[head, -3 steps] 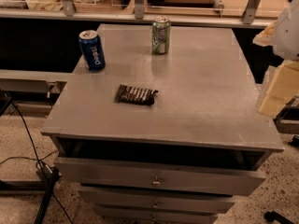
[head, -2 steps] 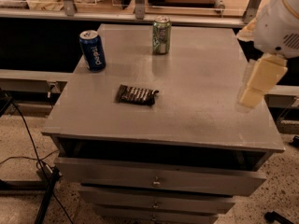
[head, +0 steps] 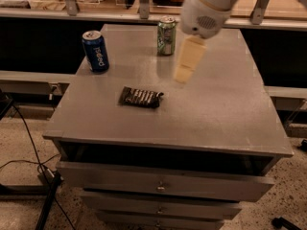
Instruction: Pick rxbar chocolate
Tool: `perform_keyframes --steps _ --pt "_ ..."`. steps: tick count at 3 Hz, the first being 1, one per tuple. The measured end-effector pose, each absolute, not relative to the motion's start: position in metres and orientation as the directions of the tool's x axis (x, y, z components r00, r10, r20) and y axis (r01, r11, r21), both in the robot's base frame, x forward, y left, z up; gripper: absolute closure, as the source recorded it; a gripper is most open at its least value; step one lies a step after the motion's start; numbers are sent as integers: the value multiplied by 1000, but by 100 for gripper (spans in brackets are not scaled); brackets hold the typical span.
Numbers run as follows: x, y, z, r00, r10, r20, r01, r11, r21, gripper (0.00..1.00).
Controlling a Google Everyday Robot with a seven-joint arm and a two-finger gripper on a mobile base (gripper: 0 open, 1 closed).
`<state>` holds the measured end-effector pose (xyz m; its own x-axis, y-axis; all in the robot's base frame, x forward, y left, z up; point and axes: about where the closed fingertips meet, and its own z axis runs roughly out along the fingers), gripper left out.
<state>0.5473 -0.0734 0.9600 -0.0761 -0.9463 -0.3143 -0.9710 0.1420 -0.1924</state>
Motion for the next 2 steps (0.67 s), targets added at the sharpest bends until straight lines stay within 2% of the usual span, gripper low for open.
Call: perform_keyframes --steps 2 --pt "582 22 936 -135 -963 -233 -981 164 -108 0"
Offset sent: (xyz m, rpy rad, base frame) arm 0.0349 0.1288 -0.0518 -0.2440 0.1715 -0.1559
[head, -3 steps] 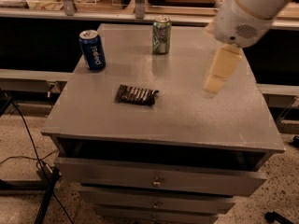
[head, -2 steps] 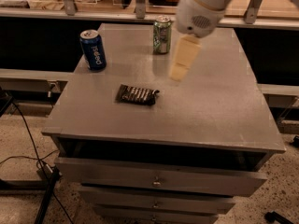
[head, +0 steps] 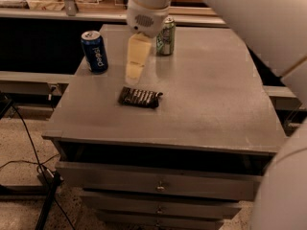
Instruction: Pick rxbar chocolate
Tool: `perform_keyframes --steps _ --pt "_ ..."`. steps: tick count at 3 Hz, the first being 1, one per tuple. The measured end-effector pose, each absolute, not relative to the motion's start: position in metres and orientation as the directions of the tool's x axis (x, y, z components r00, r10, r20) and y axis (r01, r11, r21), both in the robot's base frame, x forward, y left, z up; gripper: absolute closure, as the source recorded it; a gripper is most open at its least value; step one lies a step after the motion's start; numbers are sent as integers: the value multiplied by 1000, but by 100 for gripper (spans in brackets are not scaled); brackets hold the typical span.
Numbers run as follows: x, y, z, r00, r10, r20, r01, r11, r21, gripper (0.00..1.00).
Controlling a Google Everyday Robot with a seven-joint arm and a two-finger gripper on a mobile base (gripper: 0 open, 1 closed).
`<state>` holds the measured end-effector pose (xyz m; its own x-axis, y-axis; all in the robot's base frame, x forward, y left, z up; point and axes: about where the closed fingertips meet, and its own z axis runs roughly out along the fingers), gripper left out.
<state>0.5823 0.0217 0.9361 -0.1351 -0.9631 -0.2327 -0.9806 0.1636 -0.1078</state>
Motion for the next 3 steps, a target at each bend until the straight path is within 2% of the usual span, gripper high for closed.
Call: perform_keyframes --steps 1,3 --pt "582 37 916 -202 -964 -173 -968 224 -117 0" --pt "574 21 859 -273 -957 -95 -951 283 -126 0"
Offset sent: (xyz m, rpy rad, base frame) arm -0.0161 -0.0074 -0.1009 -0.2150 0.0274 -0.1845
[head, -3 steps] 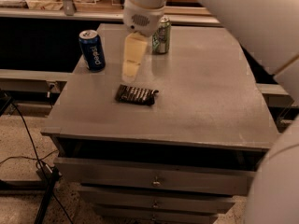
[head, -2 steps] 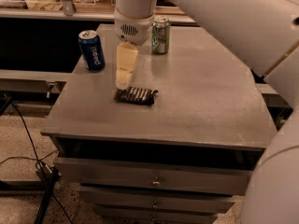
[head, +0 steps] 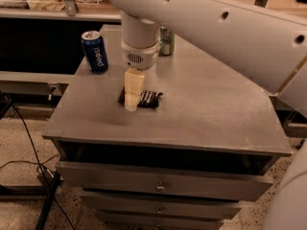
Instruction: Pick rxbar chocolate
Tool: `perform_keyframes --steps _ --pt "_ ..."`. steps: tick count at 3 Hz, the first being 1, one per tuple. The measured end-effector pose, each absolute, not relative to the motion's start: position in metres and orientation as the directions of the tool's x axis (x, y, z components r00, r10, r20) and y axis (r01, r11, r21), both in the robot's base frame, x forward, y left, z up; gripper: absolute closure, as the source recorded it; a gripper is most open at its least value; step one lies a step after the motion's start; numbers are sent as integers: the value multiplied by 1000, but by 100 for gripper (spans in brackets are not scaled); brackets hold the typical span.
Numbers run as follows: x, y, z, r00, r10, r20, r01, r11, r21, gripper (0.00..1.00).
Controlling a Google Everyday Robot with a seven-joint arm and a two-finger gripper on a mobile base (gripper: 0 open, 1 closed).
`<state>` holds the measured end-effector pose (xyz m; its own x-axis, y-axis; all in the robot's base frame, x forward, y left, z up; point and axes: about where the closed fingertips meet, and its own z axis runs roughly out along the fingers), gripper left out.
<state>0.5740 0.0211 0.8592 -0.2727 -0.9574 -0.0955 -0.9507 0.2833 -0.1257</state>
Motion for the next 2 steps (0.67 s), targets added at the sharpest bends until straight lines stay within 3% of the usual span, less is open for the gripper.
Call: perform_keyframes --steps 2 --pt "569 18 836 -260 -962 -84 -960 266 -81 0"
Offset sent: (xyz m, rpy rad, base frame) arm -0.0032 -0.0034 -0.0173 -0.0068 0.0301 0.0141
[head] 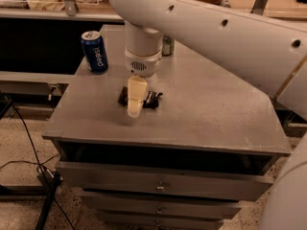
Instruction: Pick rxbar chocolate
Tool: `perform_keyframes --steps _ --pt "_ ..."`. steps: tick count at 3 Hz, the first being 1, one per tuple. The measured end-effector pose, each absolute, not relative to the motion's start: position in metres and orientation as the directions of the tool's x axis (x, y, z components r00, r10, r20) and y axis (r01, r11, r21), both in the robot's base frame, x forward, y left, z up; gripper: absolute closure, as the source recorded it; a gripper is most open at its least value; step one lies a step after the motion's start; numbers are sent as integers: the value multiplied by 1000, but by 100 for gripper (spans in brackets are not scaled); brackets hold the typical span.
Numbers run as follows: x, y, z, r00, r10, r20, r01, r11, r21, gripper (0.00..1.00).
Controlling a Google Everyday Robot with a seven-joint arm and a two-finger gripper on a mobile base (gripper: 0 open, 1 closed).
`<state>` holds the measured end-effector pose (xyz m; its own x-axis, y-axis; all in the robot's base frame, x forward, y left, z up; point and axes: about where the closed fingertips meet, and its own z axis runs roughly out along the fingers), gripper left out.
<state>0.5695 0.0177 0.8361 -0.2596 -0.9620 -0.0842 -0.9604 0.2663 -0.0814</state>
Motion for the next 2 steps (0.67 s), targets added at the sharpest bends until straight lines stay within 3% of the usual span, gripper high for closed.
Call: perform_keyframes --steps 2 --pt "574 18 830 -258 -965 -52 -961 262 -83 0"
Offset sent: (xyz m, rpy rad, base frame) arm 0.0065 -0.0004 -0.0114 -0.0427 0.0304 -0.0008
